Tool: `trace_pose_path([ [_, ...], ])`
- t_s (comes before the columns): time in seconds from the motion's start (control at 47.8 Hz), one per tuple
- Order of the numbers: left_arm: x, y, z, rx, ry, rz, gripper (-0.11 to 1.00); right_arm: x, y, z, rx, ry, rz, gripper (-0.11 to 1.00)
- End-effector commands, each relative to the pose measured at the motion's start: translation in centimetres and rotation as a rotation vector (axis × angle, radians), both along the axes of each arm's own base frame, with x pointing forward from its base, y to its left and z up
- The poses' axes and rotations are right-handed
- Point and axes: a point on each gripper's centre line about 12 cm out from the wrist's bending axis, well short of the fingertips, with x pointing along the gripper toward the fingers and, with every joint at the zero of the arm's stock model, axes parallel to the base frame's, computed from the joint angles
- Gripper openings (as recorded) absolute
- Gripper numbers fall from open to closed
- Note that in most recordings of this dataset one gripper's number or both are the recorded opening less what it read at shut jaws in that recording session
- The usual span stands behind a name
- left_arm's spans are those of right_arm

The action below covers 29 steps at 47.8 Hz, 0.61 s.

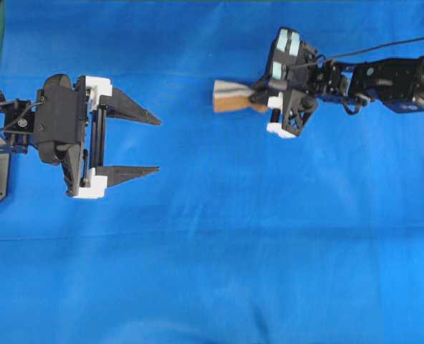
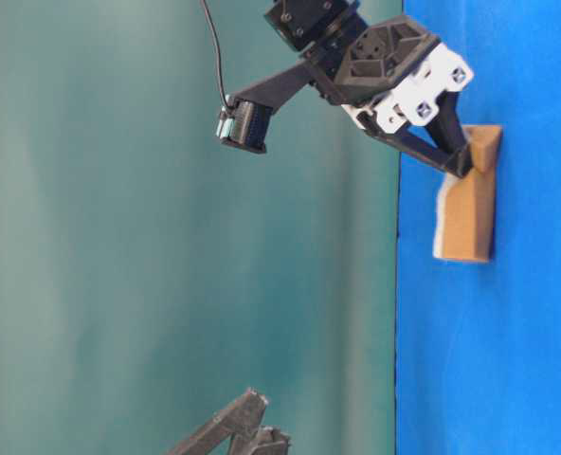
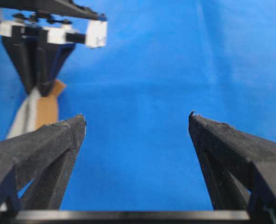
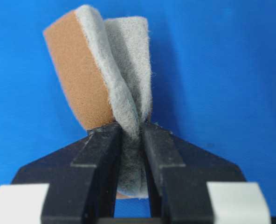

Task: Hand over the sponge with the left arm and wipe it with the right arm.
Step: 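Sweep the held sponge back and forth over the table with the right gripper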

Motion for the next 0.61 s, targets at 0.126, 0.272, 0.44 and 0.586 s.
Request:
trace_pose_path([
  [0.126, 0.2, 0.0, 0.5, -0.001, -0.023, 0.000, 0.89, 0.4, -0.7, 0.9, -0.018, -0.031, -0.008, 0.22],
  [0.272, 0.2, 0.0, 0.6, -0.001, -0.025, 0.000, 0.89, 0.8, 1.0, 0.7, -0.004, -0.025, 0.028, 0.22],
  [0.44, 0.2, 0.0, 0.6, -0.001, -0.026, 0.000, 0.89, 1.6, 5.5, 0.2, 0.026, -0.006, 0.124, 0.22],
  [0.586, 0.2, 0.0, 0.6, -0.001, -0.025, 0.000, 0.89, 2.2, 10.3, 0.1, 0.067, 0.000, 0.211, 0.22],
])
